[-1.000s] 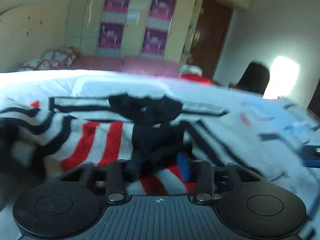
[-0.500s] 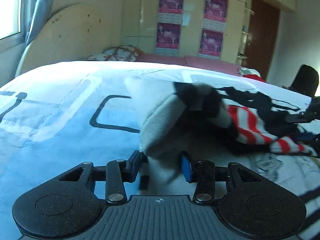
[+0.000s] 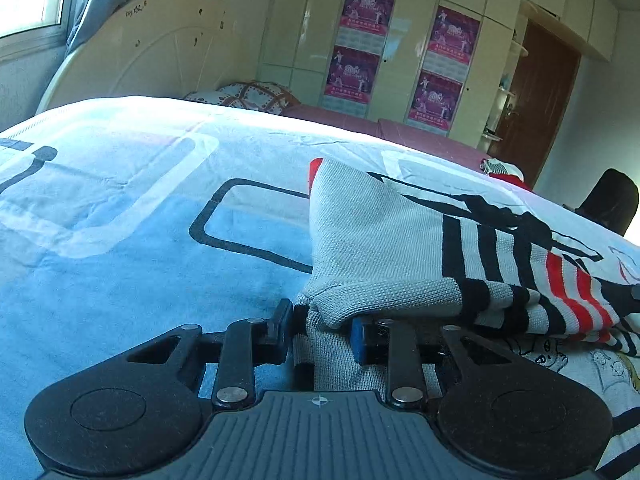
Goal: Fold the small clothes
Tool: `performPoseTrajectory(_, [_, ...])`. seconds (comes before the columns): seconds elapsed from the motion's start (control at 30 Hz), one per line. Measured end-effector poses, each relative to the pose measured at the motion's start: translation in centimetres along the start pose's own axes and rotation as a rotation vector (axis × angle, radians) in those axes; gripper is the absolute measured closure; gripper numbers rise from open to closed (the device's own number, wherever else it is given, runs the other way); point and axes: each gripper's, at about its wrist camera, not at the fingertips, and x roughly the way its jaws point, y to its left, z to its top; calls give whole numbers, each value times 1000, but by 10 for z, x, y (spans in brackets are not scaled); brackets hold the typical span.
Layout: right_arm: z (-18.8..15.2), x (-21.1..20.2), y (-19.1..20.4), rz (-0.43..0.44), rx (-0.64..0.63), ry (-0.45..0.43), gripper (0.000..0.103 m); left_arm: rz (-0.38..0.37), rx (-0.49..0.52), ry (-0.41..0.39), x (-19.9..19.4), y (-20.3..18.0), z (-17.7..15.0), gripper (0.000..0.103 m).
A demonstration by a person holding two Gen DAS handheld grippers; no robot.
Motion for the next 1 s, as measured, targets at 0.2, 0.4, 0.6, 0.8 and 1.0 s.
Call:
performPoseTrajectory(0.2, [1,-8,1,21,-14,-34,96,-33,-57,28,3,9,7,74])
performPoseTrajectory(0.4, [-5,-5,-8,-20,-14,-15,97,-36,-64,36,6,10,8,73])
performPoseTrajectory(0.6, [-18,2,-19,-29,12,22,97,-40,-53,48,9,10,10,73])
performPoseTrajectory(0.8, [-8,-21,-18,-28,-1,-40,90,-37,15,49,-20,21,15,73])
performPoseTrajectory(1.0, [7,3,19,64,-150,8,90,-123,86,-53,-5,5,66,73])
